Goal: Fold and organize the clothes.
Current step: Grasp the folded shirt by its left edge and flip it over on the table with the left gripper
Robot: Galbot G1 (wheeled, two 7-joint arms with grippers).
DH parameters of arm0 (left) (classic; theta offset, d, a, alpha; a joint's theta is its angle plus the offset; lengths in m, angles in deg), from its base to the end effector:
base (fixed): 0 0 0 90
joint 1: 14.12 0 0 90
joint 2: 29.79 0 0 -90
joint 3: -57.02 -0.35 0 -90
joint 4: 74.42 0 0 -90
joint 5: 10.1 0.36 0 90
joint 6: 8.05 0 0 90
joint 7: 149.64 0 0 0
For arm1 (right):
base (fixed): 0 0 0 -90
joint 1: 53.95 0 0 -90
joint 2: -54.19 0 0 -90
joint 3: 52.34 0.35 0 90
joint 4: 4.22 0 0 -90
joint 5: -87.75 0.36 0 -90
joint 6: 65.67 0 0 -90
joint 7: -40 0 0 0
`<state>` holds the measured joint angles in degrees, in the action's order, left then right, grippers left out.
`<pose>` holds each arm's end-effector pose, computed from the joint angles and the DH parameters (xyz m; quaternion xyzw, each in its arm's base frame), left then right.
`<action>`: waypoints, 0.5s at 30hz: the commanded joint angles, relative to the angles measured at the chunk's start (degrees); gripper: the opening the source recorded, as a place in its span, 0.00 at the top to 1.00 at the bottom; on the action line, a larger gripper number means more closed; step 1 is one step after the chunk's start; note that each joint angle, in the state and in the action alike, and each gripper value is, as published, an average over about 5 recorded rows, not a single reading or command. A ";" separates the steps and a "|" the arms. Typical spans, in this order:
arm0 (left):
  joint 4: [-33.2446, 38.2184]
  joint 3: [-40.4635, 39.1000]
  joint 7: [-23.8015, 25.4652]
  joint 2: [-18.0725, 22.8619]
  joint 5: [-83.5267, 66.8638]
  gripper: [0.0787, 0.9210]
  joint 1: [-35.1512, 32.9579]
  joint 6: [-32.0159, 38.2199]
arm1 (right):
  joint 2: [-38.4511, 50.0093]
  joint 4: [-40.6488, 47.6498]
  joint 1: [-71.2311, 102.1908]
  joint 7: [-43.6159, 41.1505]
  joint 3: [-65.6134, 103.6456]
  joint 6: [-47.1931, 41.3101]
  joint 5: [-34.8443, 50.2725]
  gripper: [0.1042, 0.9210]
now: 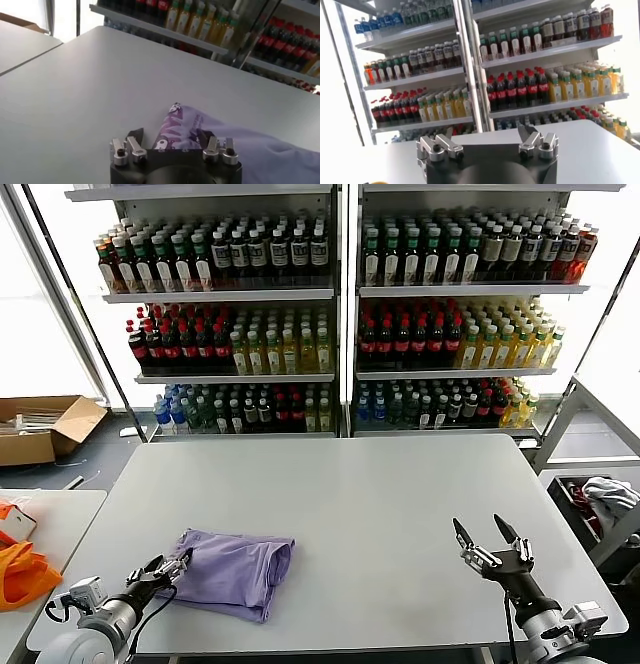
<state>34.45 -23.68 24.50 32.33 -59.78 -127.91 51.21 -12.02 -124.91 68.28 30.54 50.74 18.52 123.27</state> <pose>0.2347 0.1579 -0.3010 -0.0022 -0.9431 0.1553 0.2940 0.1890 -0.1312 -0.2656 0.1003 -0.9912 -0.0774 0.0380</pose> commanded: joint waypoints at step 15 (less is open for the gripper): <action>3.97 1.95 -0.88 2.94 -1.82 0.85 -1.16 -0.21 | 0.23 0.45 -1.75 0.30 -1.01 -0.71 0.20 0.12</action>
<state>35.65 -23.49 23.97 34.18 -60.84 -128.68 51.10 -11.78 -124.52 67.28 30.81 49.93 18.07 123.35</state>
